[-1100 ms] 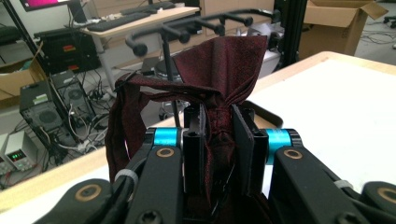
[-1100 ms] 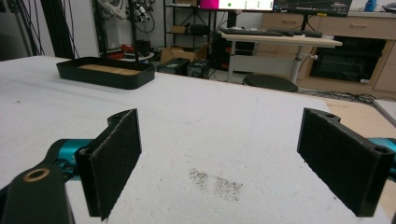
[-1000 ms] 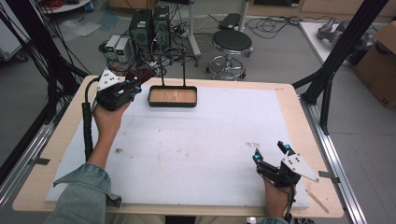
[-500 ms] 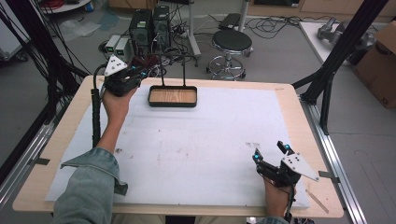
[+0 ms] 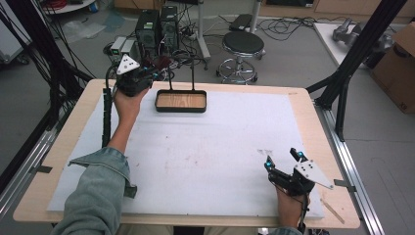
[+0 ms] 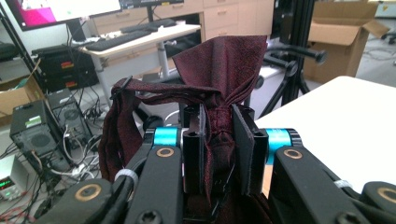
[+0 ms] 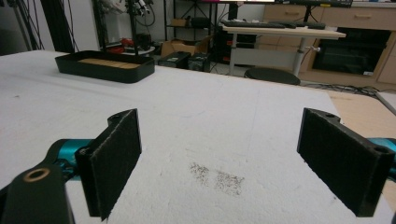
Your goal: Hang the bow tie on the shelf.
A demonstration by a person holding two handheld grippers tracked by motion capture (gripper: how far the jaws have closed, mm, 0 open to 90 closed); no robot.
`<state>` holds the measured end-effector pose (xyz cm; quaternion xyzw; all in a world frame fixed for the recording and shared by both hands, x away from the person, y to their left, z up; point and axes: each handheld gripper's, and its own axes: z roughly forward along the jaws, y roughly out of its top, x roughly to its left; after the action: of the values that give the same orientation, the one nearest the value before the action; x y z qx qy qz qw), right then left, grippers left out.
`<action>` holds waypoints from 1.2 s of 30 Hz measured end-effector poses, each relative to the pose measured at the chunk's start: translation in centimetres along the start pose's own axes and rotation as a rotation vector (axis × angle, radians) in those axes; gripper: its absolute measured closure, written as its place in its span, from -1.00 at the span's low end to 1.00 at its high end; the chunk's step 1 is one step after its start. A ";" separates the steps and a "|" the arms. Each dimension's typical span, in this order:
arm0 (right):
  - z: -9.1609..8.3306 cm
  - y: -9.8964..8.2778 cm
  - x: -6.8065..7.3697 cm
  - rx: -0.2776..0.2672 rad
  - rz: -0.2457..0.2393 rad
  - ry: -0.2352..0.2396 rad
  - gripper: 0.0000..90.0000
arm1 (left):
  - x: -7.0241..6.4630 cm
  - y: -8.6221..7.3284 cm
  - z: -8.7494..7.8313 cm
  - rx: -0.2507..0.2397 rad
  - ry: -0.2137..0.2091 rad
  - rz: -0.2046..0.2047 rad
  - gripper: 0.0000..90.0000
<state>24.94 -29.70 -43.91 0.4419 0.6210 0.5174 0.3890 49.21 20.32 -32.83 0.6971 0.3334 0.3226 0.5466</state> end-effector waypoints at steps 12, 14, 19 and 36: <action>0.1 0.0 0.0 0.004 -0.005 -0.004 -0.72 | 0.6 -1.1 0.8 0.040 0.003 0.011 0.66; 0.1 0.0 0.0 0.002 -0.010 -0.004 -0.72 | 0.7 -1.2 0.8 0.042 0.003 0.013 0.66; 0.0 0.0 0.0 0.002 -0.007 -0.004 -0.72 | 0.9 -1.4 0.8 0.042 0.004 0.012 0.66; 0.1 0.0 0.1 0.007 -0.002 0.004 -0.72 | 1.9 -2.4 1.1 0.075 -0.017 -0.010 0.66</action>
<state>25.00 -29.57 -43.92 0.4419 0.6239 0.5156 0.3867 50.88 21.70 -35.18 0.7182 0.3443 0.3012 0.5244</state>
